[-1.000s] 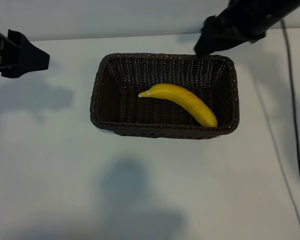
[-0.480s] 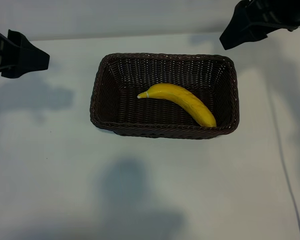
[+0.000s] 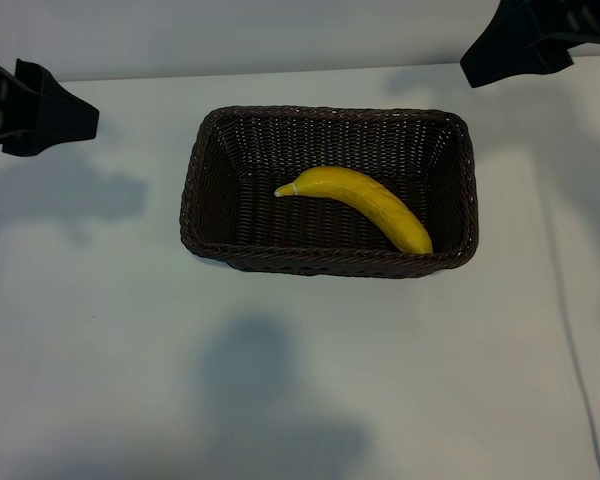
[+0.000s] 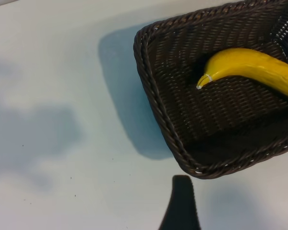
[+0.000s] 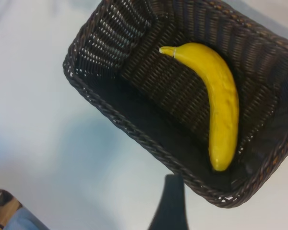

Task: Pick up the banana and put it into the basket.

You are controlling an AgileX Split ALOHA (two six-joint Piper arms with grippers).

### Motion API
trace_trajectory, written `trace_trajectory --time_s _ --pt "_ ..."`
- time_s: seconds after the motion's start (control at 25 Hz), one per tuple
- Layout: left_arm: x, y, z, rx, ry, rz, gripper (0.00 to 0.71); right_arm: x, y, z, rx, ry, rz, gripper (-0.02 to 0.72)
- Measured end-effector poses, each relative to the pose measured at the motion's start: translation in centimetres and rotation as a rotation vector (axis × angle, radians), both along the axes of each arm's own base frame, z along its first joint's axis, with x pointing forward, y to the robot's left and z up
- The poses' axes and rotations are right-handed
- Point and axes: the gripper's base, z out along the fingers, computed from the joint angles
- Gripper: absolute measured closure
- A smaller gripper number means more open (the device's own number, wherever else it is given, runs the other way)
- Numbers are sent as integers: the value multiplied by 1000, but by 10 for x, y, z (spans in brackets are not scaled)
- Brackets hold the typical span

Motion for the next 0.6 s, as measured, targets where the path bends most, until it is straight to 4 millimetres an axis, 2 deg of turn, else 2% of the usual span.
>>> trace_trajectory --time_s 0.6 --pt "-3 -7 2 -86 29 -30 100 -1 1 1 13 3 -1 86"
